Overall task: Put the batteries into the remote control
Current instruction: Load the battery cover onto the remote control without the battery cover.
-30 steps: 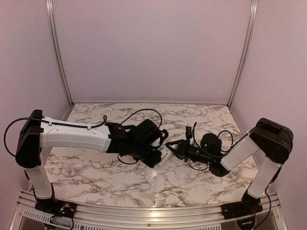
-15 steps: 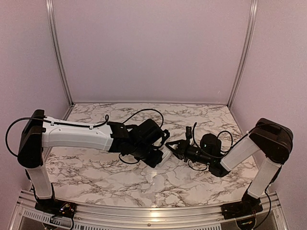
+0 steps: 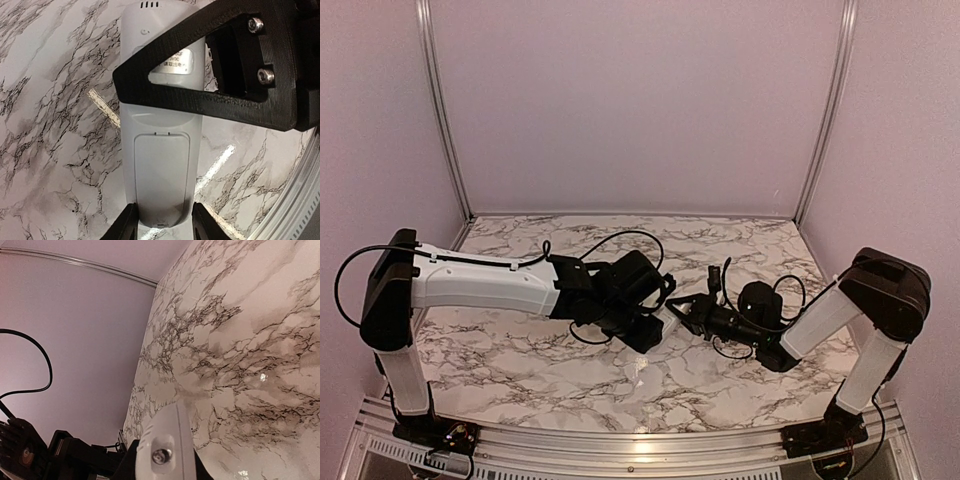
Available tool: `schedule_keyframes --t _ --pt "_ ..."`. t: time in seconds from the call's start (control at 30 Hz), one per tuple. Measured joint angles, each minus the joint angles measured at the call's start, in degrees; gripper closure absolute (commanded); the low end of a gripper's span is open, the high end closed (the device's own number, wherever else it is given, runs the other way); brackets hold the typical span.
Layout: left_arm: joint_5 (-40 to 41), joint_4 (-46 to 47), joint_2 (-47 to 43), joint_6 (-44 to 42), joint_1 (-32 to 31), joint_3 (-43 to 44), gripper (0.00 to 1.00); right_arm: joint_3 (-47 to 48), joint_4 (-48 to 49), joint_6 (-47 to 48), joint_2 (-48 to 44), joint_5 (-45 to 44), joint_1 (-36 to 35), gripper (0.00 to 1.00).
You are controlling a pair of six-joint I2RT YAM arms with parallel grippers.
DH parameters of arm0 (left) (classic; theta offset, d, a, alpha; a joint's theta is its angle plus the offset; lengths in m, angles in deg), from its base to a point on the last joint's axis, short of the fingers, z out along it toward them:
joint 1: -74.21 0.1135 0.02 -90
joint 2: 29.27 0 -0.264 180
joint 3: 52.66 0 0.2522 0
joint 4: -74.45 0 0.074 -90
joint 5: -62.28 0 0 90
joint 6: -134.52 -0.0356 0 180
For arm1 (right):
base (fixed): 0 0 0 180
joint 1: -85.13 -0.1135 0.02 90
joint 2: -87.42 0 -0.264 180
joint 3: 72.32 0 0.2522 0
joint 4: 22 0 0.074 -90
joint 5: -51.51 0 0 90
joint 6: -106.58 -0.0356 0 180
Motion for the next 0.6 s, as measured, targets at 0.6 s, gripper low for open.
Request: schedule_keyframes --t 0.6 --pt "0.8 0.0 -0.9 -1.1 0.5 -0.4 0.31 -0.3 3.1 -3.0 0.0 2.0 0.0 1.00"
